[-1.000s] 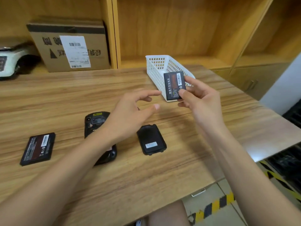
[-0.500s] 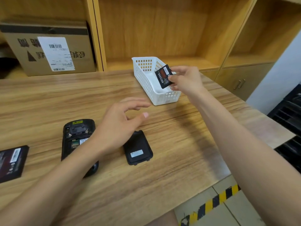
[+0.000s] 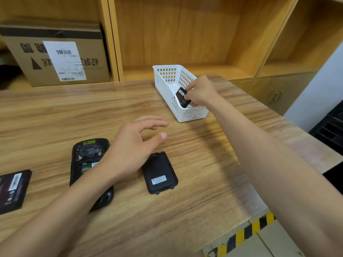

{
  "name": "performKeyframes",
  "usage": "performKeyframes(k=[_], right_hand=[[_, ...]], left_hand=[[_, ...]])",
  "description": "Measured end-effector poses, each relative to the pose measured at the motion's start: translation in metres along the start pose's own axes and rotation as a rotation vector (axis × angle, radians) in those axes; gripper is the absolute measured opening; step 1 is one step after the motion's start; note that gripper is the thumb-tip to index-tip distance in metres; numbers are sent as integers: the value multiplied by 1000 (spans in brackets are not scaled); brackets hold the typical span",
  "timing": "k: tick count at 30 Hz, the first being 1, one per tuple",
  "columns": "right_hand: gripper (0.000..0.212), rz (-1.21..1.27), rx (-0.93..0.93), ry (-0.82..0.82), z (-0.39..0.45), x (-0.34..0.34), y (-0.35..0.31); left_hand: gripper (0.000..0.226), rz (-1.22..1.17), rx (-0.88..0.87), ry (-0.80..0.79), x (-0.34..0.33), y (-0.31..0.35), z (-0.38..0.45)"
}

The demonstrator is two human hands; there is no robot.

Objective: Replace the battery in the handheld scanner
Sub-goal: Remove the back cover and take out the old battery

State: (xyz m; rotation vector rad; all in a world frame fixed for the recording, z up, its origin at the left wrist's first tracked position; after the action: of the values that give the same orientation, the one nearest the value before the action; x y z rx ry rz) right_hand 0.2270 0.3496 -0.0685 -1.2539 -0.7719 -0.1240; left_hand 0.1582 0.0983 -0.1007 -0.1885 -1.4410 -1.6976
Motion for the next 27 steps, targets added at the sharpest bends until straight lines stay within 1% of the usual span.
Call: performKeyframes(k=[3, 7, 10, 12, 16, 23, 25, 27], right_hand=[[19, -29, -21, -41, 4, -7, 4], [28, -186, 29, -45, 5, -10, 7], [25, -314, 41, -50, 10, -12, 8], [24, -356, 31, -55, 11, -13, 9], [30, -373, 26, -49, 10, -12, 9], [29, -399, 58, -42, 4, -10, 8], [29, -375, 86, -17, -4, -6, 2], [29, -352, 146, 42, -13, 0, -7]], left_hand=[[20, 12, 8, -7, 0, 1, 4], [21, 15, 5, -14, -2, 1, 6], [21, 21, 12, -22, -4, 0, 6], [21, 22, 13, -25, -4, 0, 6], [21, 23, 11, -25, -2, 1, 6], [21, 36, 12, -28, -2, 3, 5], [22, 41, 11, -29, 0, 4, 3], [22, 46, 16, -29, 3, 6, 1]])
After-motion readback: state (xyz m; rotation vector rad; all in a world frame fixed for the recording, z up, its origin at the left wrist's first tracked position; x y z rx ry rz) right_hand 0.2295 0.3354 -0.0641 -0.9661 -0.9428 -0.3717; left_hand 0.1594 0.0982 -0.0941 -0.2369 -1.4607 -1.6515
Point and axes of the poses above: each hand's wrist, its own z-axis towards the middle knuckle, its own x-axis out of the back of the hand, y = z × x, the point moved 7 cm from there along z, towards the middle knuckle, and after that the axes turned 12 degrees about z, right-handed, at the moved point
